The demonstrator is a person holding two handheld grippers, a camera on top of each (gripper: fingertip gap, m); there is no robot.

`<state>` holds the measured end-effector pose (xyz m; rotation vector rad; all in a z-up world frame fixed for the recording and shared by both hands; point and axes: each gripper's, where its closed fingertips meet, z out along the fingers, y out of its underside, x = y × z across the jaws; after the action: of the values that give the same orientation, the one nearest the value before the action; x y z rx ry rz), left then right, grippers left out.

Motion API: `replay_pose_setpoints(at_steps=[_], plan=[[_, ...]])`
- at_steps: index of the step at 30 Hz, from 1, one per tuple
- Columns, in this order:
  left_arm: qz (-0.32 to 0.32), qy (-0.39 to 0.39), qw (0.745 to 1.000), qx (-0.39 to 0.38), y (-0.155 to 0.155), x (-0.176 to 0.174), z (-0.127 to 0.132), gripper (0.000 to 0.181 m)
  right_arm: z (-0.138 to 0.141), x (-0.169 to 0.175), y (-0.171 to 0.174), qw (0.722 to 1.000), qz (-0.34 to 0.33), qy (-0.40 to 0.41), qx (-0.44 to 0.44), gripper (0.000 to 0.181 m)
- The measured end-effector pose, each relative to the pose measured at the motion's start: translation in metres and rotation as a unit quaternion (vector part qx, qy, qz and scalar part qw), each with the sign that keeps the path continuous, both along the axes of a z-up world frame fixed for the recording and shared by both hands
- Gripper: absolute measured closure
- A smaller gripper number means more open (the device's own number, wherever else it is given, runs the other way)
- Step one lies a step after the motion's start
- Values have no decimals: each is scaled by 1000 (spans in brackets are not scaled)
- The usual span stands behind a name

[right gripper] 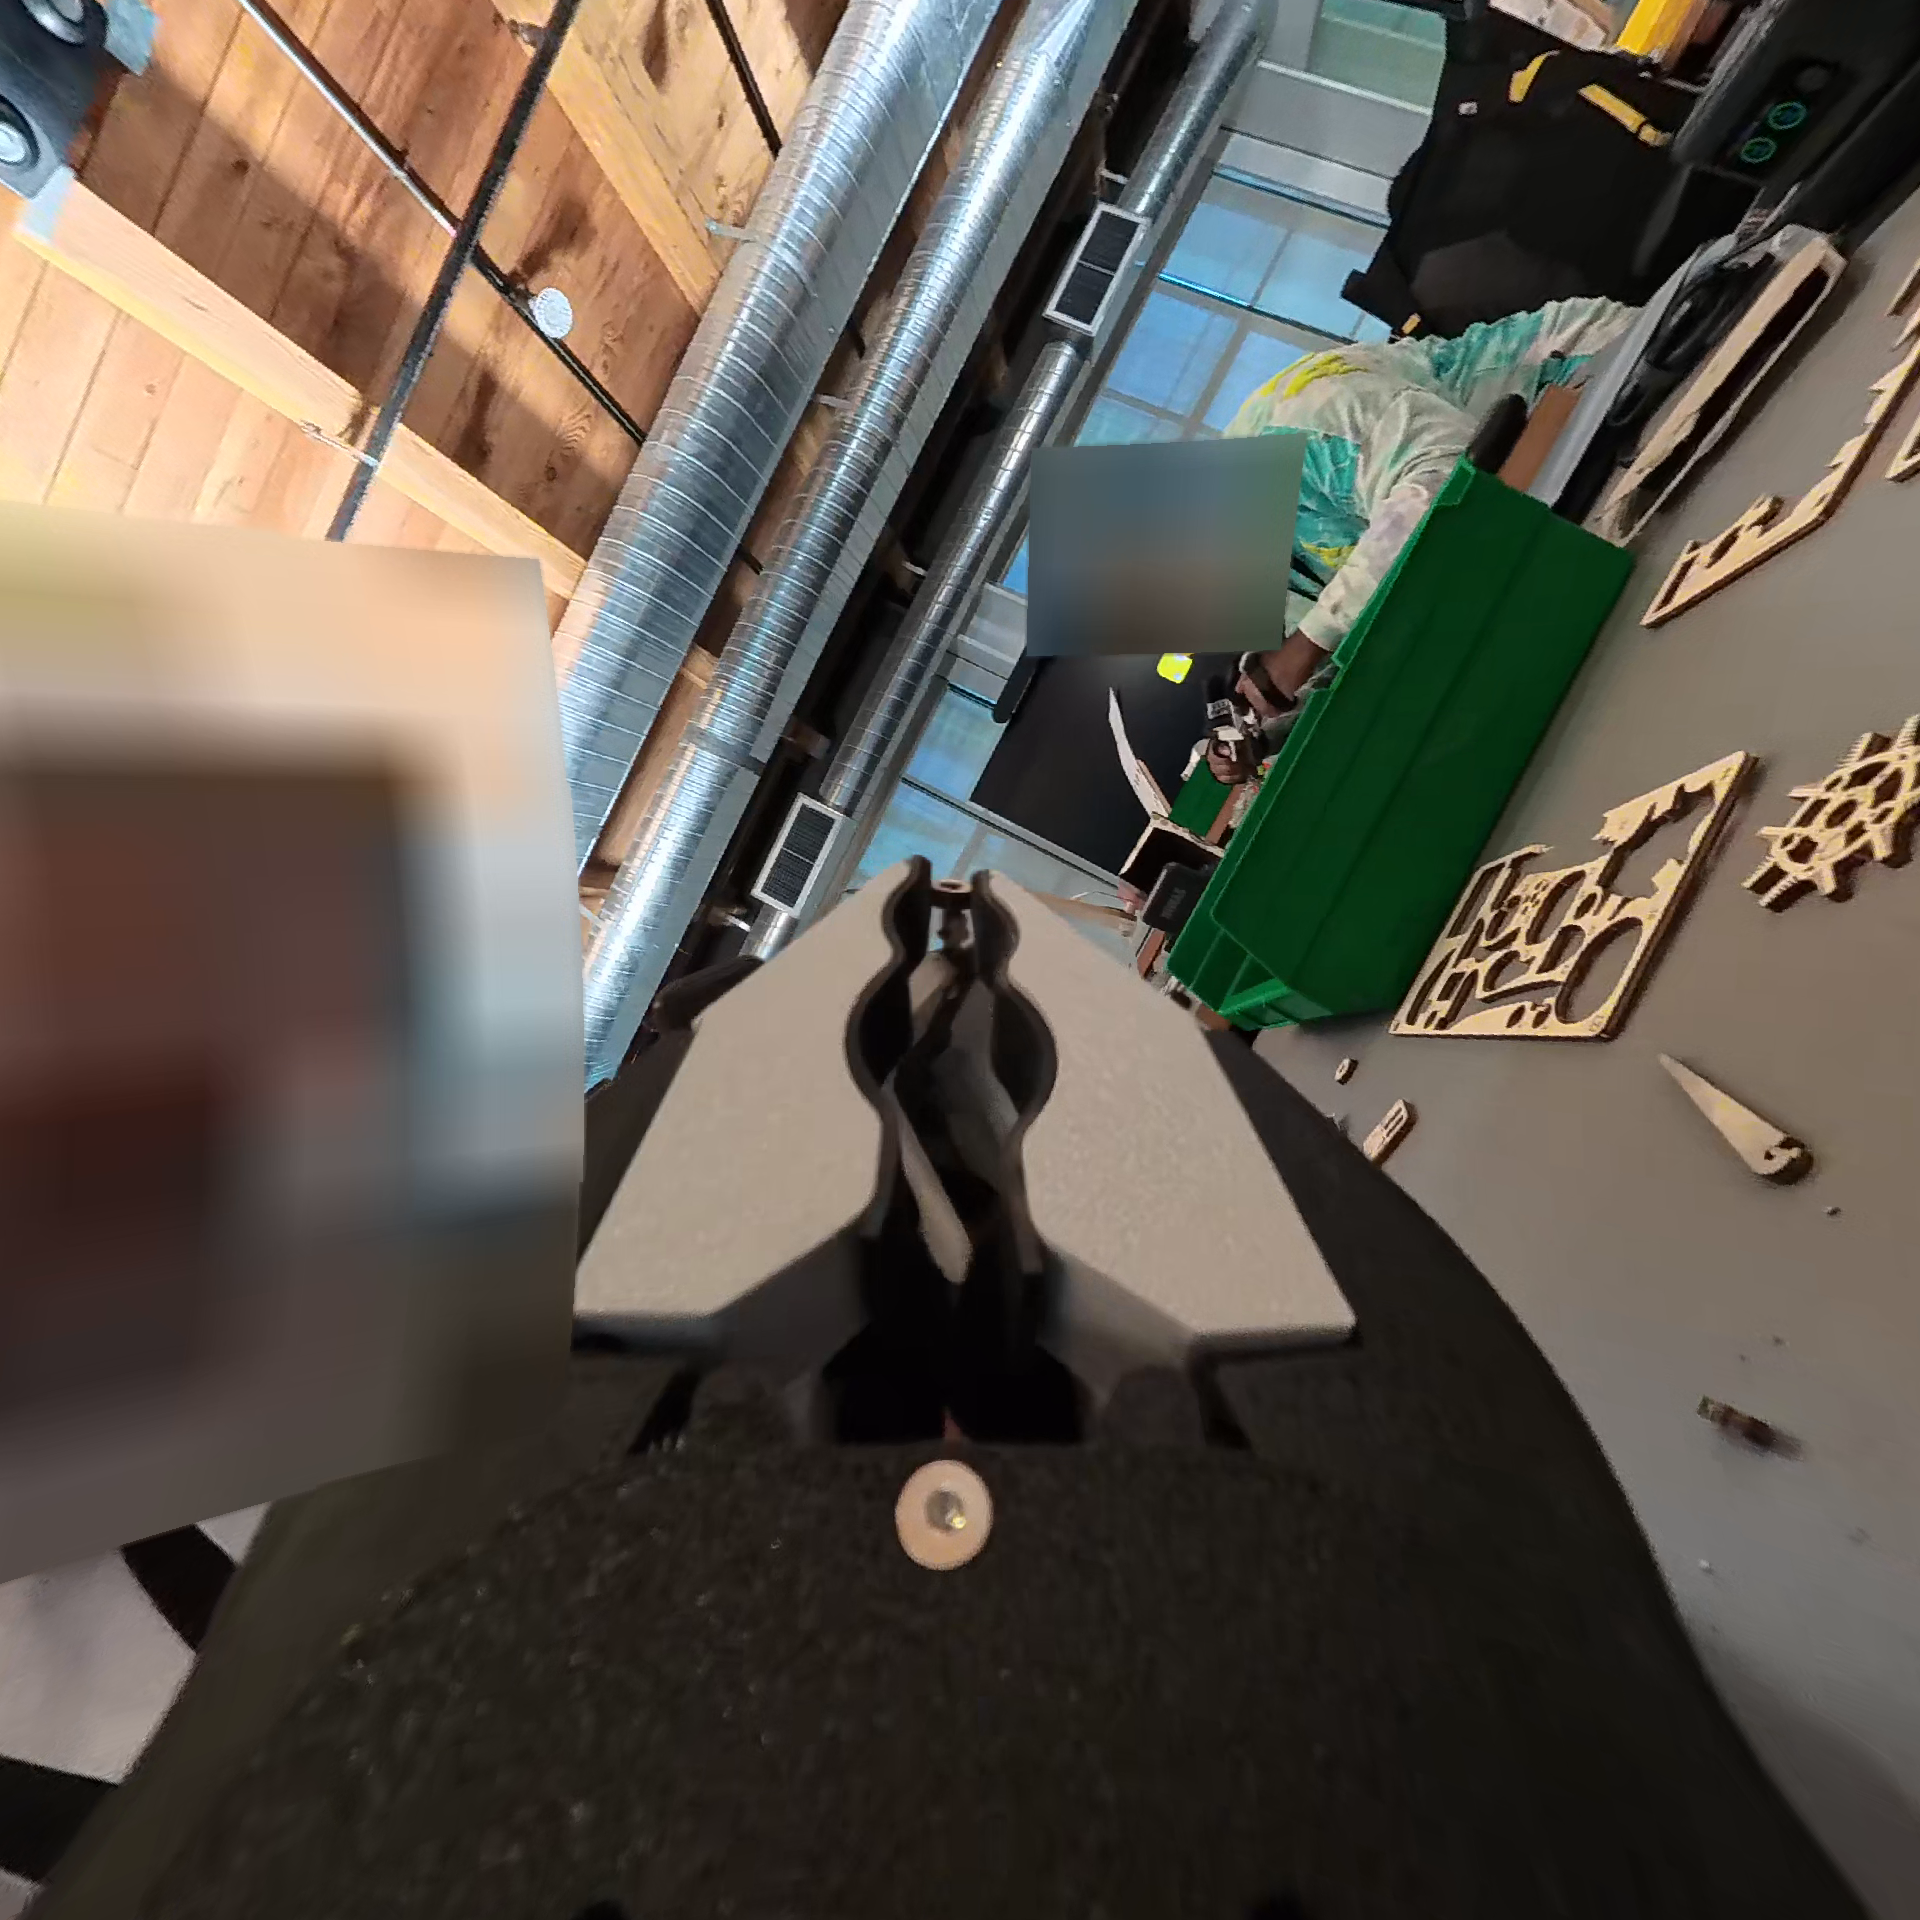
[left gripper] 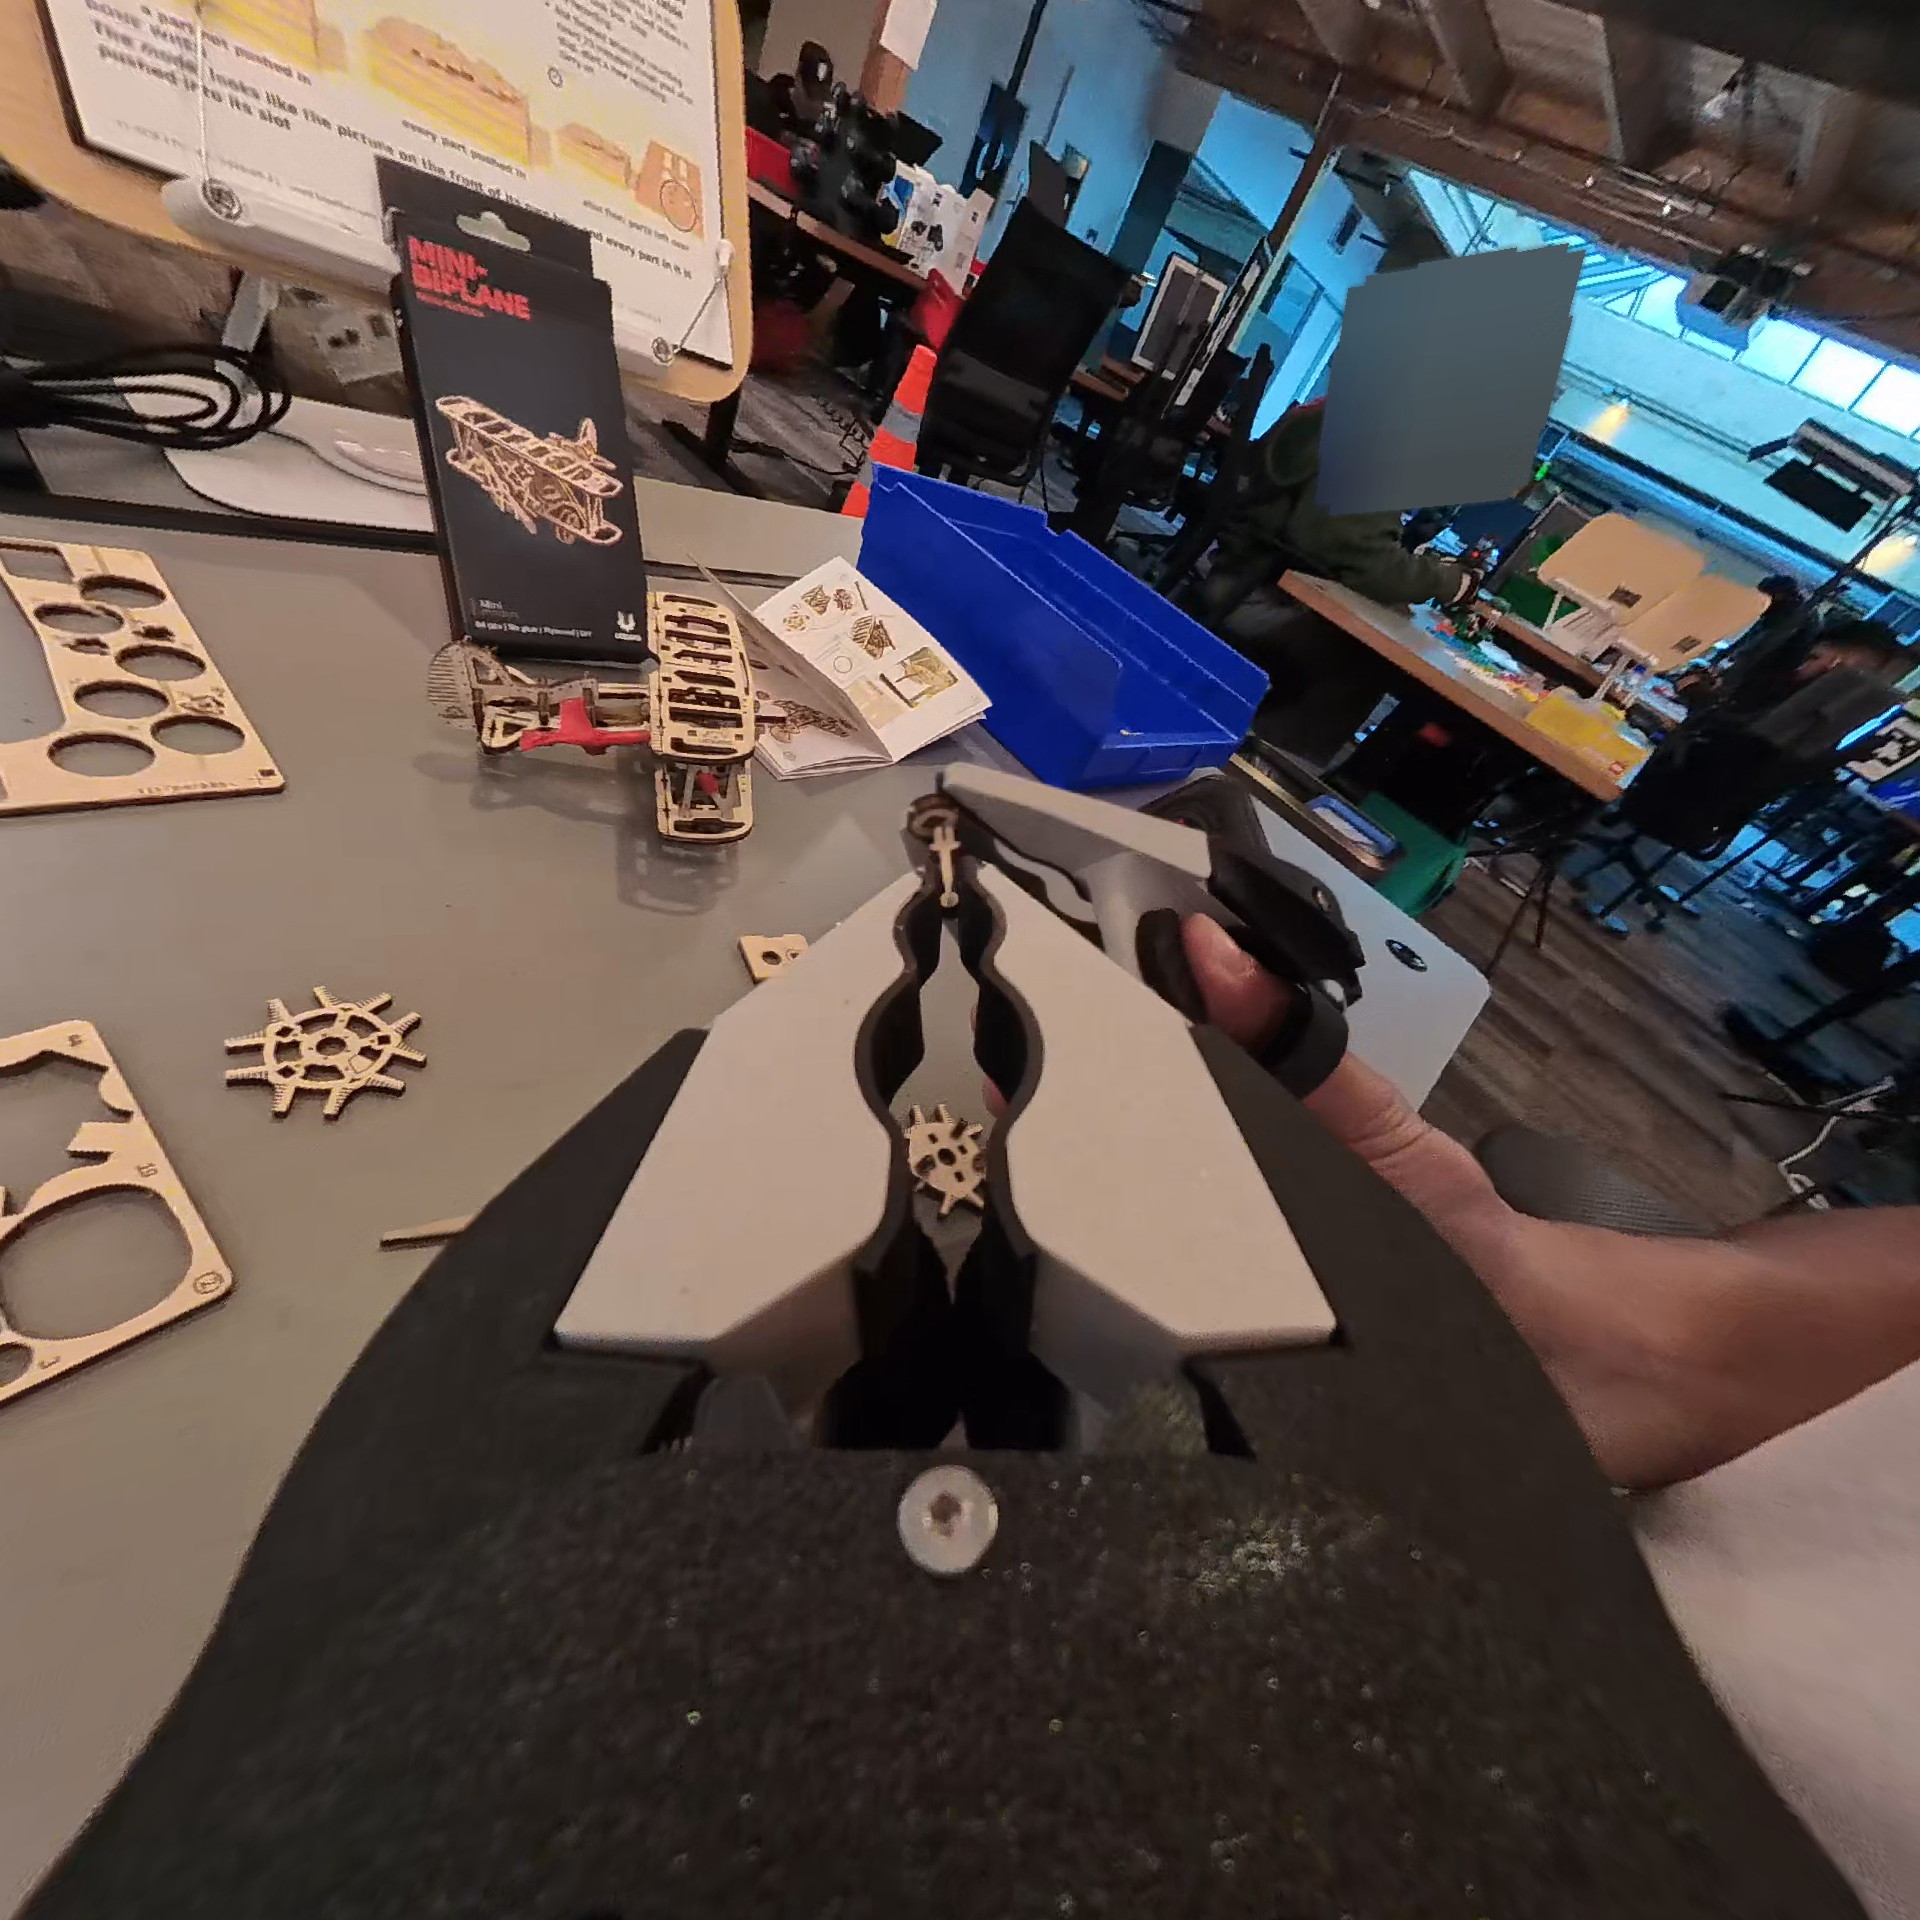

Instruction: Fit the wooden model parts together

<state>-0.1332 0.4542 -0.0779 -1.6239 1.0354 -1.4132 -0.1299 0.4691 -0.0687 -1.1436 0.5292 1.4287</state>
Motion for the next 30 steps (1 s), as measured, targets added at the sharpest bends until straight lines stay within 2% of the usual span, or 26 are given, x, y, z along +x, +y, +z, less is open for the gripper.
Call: replay_pose_setpoints(at_steps=[24, 30], plan=[[46, 76, 989, 122, 5, 2, -13, 181, -14, 3, 2, 999, -9, 21, -42, 175], [60, 98, 981, 157, 8, 1, -16, 181, -19, 2, 4, 998, -14, -4, -61, 175]])
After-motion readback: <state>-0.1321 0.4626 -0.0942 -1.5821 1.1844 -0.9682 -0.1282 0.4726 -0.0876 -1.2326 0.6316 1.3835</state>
